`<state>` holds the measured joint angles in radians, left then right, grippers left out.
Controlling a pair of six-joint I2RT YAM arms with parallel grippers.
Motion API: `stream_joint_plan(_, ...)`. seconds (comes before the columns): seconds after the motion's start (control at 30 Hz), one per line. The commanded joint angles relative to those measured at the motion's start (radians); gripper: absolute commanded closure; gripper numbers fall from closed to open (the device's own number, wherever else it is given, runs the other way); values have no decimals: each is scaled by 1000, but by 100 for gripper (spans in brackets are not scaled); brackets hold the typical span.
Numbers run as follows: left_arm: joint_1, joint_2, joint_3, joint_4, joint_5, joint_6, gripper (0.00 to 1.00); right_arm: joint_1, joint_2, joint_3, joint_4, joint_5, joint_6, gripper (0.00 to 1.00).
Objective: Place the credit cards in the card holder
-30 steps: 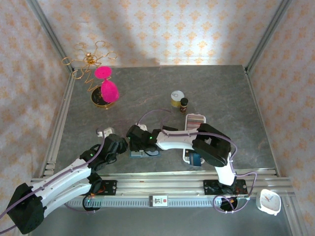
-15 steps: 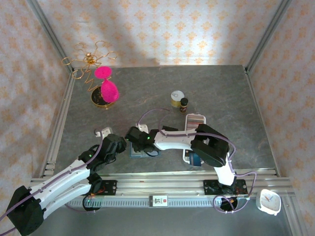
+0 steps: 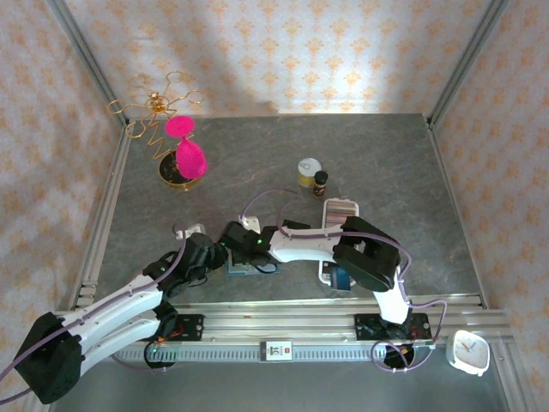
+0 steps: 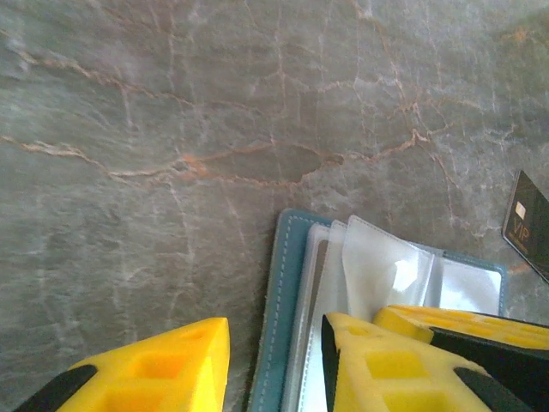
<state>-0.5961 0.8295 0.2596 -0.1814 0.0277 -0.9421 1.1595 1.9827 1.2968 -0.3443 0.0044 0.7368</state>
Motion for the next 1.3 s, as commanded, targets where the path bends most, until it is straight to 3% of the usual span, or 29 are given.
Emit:
stream_joint_plan(0.0,13,19,3,84,84,-2,65,-1,-4,-76,-9,3,35,100)
stream_joint_plan(0.3,33,47,-33,228,210,-81,65,-14,-61,-184,116,-47,71,100)
stream_joint_plan(0.5,33,99,-32,255,223,-102,66,-16,-66,-192,131,-52,70,100)
stream_joint_plan(0.73,33,167,-27,294,250,-121,76,-15,-83,-207,156,-53,76,100)
stream_joint_plan(1.03,33,185,-28,317,262,-139,77,-15,-98,-224,204,-64,78,100)
stream_joint_plan(1.27,33,201,-29,342,284,-142,96,-16,-159,-245,261,-52,63,100)
